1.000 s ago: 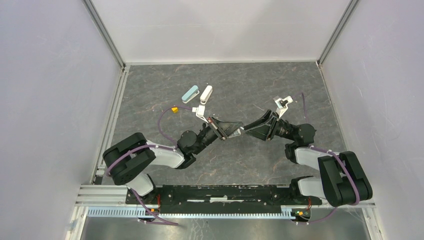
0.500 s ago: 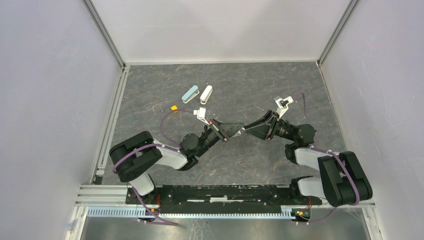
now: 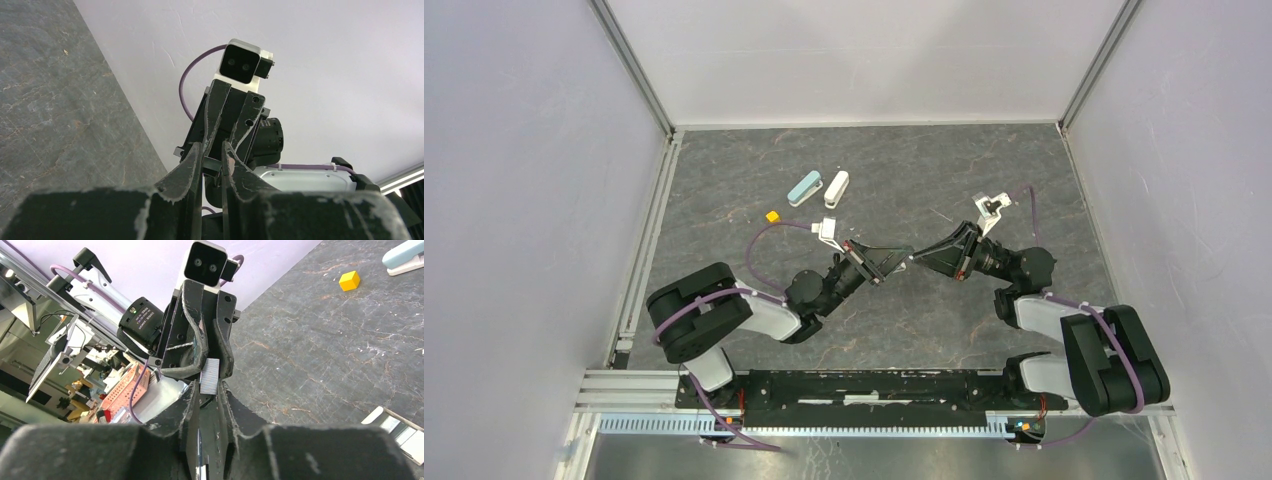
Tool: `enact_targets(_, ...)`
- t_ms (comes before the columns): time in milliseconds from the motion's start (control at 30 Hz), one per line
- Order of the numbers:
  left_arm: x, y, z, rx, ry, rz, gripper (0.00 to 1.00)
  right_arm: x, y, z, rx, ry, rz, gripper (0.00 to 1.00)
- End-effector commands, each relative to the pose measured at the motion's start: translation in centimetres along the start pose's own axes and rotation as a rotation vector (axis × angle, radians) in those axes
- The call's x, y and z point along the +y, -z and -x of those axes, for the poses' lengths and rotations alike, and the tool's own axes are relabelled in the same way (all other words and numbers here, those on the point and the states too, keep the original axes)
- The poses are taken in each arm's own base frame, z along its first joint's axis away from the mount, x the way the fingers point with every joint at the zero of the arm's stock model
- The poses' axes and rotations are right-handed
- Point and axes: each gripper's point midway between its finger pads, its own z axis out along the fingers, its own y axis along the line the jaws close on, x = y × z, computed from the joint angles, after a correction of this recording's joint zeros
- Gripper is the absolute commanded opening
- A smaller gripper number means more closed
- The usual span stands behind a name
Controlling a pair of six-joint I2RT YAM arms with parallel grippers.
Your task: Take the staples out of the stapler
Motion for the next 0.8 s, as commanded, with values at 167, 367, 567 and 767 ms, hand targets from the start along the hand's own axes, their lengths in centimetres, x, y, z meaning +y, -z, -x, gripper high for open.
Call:
enact_targets(167, -1.5, -0.3, 0.8, -0.038, 0.006, -0.051, 0.35, 0.2, -0.1, 0.3, -0.004, 0.071, 0.001, 0.16)
enact_targets(367, -0.4, 1.5, 3.9, -0.053, -0.081, 0.01, 0.53, -0.9, 0.2, 0.1, 0.029, 0.143, -0.048, 0.16)
enact_targets(567, 5.2, 5.2, 6.0, 0.169, -0.272, 0.286, 0.57, -5.6, 0.9, -0.3, 0.162, 0.291, -0.237, 0.16)
enact_targets(767, 10.4, 5.6, 6.5, 0.392, -0.384, 0.552, 0.51, -8.3, 2.2, 1.0, 0.261, 0.458, -0.399, 0.16)
